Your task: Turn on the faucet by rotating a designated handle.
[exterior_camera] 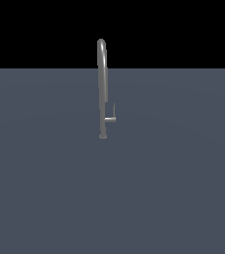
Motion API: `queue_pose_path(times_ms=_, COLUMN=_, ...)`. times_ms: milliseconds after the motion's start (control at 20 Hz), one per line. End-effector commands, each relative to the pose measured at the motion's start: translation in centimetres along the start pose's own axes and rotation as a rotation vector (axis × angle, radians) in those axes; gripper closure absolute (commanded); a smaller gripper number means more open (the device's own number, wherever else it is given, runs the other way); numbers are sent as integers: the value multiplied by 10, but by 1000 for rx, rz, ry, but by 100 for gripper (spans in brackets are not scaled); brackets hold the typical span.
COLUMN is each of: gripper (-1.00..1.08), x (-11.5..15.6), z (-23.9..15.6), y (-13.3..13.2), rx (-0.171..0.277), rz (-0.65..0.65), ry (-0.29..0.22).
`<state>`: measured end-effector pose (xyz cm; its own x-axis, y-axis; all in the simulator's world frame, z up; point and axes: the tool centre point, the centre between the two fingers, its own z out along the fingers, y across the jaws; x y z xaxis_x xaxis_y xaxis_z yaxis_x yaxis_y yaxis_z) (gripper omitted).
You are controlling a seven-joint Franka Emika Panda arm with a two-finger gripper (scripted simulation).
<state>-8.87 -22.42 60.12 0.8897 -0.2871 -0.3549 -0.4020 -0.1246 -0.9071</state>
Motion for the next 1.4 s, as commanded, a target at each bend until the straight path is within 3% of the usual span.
queue_pose_path(times_ms=0, gripper=108, x=35, z=10, y=15, rx=25, rz=87, ry=-38)
queue_pose_path(times_ms=300, gripper=108, x=111, z=51, y=53, rx=56, rz=290, ry=-131)
queue_pose_path(times_ms=600, gripper=108, x=179, z=112, y=102, rx=48, rz=504, ry=-218)
queue_pose_path(times_ms=1000, gripper=108, x=248, z=216, y=185, rx=-24, rz=797, ry=-308)
queue_pose_path(times_ms=1350, gripper=108, x=276, z=295, y=251, rx=-111, rz=991, ry=-346)
